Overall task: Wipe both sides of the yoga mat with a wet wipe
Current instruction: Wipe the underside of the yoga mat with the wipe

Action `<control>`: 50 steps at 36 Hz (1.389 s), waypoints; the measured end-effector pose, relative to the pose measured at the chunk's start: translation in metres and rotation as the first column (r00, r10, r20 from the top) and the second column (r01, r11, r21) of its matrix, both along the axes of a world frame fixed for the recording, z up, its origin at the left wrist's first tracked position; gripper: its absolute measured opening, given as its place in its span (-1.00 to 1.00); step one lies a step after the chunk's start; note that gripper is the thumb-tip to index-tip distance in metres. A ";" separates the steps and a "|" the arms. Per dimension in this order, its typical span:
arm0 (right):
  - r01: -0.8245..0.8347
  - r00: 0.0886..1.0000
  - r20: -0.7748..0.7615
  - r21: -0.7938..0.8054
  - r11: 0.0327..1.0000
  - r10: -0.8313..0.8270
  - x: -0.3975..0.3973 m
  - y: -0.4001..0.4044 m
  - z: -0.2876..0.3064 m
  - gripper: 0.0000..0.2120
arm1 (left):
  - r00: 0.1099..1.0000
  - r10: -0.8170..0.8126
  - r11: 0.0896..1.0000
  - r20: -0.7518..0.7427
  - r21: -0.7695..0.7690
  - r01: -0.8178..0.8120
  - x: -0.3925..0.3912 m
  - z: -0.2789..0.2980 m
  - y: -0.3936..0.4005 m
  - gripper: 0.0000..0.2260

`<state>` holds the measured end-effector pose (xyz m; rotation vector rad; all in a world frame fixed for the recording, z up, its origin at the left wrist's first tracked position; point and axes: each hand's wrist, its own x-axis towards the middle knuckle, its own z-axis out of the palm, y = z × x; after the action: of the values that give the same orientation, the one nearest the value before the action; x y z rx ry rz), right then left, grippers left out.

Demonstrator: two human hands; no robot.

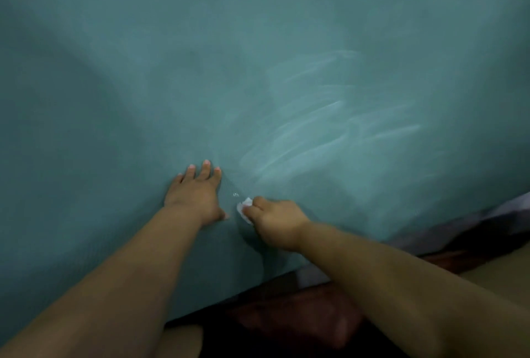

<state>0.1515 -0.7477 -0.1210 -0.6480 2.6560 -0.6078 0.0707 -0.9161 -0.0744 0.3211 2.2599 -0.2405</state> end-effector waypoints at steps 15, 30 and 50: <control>0.548 0.795 0.163 0.218 0.807 -0.584 0.028 0.018 0.008 -0.56 | 0.996 0.007 1.000 -0.093 0.020 -0.006 0.015 -0.014 0.002 -0.15; 0.789 0.432 0.059 0.459 0.408 -0.900 0.036 0.113 0.019 -0.76 | 0.997 0.032 0.999 -0.070 0.013 -0.031 0.012 -0.017 0.007 -0.13; 0.481 0.691 0.230 0.562 0.673 -0.686 0.051 0.108 0.035 -0.79 | 0.994 -0.107 0.994 0.014 0.019 0.106 0.051 0.001 0.021 -0.36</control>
<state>0.2025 -0.6401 -0.0861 0.4968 2.3957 -0.1944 0.1214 -0.8952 -0.0729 0.4520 2.2336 -0.2727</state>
